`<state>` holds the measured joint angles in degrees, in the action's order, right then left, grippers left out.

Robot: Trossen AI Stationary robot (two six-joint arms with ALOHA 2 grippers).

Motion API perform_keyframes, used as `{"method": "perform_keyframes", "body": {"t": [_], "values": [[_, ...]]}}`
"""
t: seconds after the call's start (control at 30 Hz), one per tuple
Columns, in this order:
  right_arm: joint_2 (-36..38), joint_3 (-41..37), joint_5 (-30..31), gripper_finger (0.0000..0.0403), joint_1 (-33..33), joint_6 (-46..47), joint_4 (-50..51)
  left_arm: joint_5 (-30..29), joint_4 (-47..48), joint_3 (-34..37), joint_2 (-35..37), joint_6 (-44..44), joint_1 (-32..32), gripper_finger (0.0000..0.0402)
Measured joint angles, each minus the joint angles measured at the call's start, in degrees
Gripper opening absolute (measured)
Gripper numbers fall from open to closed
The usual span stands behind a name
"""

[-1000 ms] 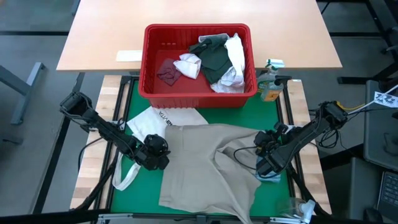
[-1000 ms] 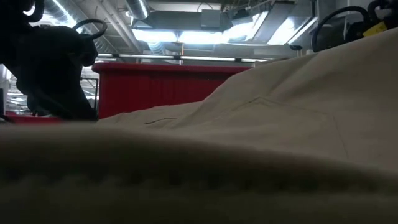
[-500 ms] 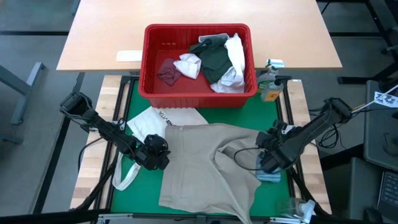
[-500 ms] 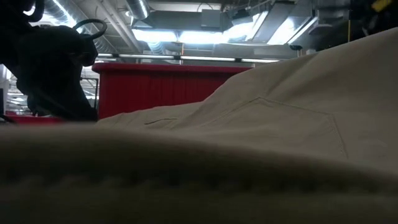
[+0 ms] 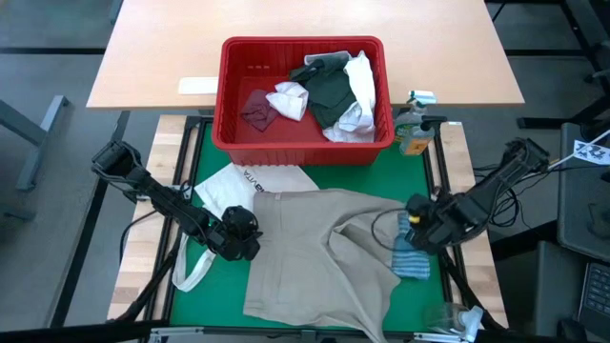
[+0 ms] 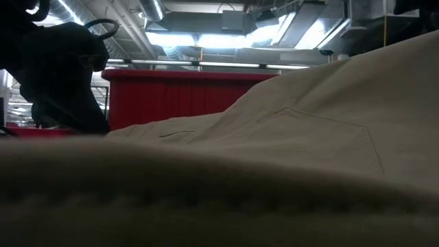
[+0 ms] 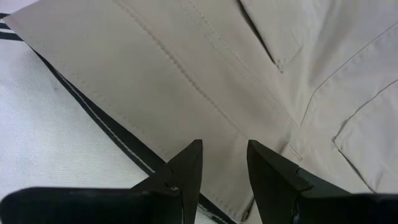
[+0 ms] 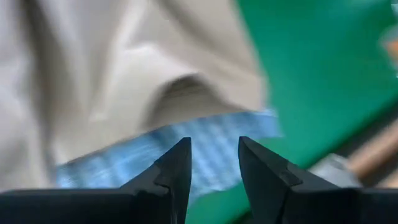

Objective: Fold Laundry from Bin
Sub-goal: Fold the brown shorts

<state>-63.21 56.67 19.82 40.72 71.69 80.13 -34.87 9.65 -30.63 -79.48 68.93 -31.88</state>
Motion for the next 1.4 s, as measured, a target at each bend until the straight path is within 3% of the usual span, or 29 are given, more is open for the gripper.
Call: {"method": "perform_keyframes", "body": {"t": [0.2,0.6,1.0,1.4], "values": [[-2.0,-4.37,-0.06,0.0133,5.48,-1.29,-11.45,0.0,-0.17,0.0,0.0,0.04,0.0,0.0121],[-5.65,-12.33,-1.86,0.0133,7.64,0.47,-18.13,0.0,-0.4,0.0,0.0,1.18,0.0,0.0121],[-5.54,-12.53,6.15,0.0133,7.64,-5.08,-20.8,0.0,-0.35,0.0,0.0,1.44,0.0,0.0121],[-5.54,-12.53,6.61,0.0133,7.64,-14.43,-29.57,0.0,-0.29,0.0,0.0,1.09,0.0,0.0121]]}}
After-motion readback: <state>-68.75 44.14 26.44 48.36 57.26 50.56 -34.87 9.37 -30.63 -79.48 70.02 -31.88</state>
